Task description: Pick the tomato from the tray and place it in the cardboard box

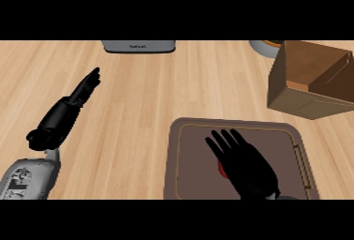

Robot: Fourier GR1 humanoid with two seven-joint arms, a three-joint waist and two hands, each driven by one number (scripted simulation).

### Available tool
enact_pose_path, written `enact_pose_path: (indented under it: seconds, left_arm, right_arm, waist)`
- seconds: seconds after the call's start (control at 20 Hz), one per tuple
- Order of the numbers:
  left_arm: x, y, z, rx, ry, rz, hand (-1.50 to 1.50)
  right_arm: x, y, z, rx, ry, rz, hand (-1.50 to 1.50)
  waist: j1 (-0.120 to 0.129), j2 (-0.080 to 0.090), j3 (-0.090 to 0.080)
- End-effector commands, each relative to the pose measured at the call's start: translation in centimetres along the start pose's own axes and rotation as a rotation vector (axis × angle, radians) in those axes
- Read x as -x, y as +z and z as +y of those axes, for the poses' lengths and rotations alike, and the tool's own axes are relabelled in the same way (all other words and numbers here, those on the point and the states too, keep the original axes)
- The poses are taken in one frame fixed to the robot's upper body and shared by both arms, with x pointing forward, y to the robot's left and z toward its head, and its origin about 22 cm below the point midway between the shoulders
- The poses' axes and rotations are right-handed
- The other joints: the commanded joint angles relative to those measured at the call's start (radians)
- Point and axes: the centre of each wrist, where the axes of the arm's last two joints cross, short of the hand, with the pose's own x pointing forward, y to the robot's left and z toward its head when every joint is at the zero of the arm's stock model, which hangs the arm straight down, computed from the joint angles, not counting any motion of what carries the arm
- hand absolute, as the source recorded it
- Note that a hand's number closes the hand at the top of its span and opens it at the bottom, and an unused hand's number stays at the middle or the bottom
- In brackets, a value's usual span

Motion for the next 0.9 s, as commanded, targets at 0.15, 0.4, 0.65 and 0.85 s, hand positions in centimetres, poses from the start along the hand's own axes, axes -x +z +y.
enact_pose_path:
  seconds: [0.15,0.4,0.65,0.85]
  left_arm:
    - [0.2,0.4,-0.1,-0.001,-0.006,-0.009,0.00]
    - [0.9,-0.8,0.9,0.016,-0.001,0.010,0.00]
    - [0.1,-1.1,0.3,-0.008,-0.005,-0.009,0.00]
    - [1.6,0.6,0.2,0.012,0.009,-0.006,0.00]
  right_arm:
    - [1.3,-1.2,2.7,-0.011,0.041,0.059,-1.50]
    - [0.2,-2.6,1.9,-0.034,-0.002,0.042,-1.50]
    - [2.1,-3.3,4.7,-0.024,0.044,-0.055,1.50]
    - [3.5,-3.0,4.9,0.062,0.098,-0.136,1.50]
  waist:
    - [0.000,0.000,0.000]
    - [-0.001,0.000,0.000]
    - [0.000,0.001,0.000]
    - [-0.001,0.001,0.000]
